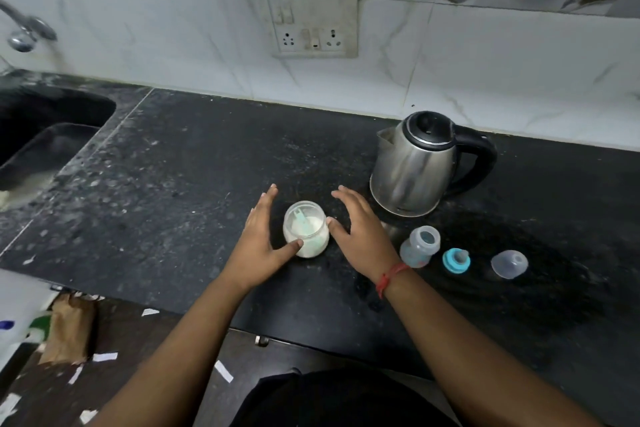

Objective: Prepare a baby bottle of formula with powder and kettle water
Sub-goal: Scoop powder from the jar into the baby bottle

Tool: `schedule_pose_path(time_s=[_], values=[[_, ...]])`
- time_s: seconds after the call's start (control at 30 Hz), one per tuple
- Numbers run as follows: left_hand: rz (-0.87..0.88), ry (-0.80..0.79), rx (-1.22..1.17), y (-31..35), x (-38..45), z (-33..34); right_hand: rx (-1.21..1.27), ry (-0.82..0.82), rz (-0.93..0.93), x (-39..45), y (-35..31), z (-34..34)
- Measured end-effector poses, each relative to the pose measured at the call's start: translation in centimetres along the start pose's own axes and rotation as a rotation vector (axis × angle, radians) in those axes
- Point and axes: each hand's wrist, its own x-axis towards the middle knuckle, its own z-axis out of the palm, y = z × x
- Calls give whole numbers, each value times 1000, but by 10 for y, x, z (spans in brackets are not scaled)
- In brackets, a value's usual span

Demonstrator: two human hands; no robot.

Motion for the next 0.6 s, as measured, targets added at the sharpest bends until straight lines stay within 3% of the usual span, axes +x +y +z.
schedule_pose_path(time_s=[0.27, 0.37, 0.47, 0.6], values=[[-37, -151, -25, -19, 12, 7, 273, -75, 317, 15, -3, 26], [-39, -226, -94, -20, 16, 16, 285, -104, 325, 13, -4, 28], [-7, -177, -118, -20, 19, 26, 269, -116, 326, 11, -4, 25], [65, -117, -75, -21, 17, 37, 25, -164, 189, 3, -3, 12]])
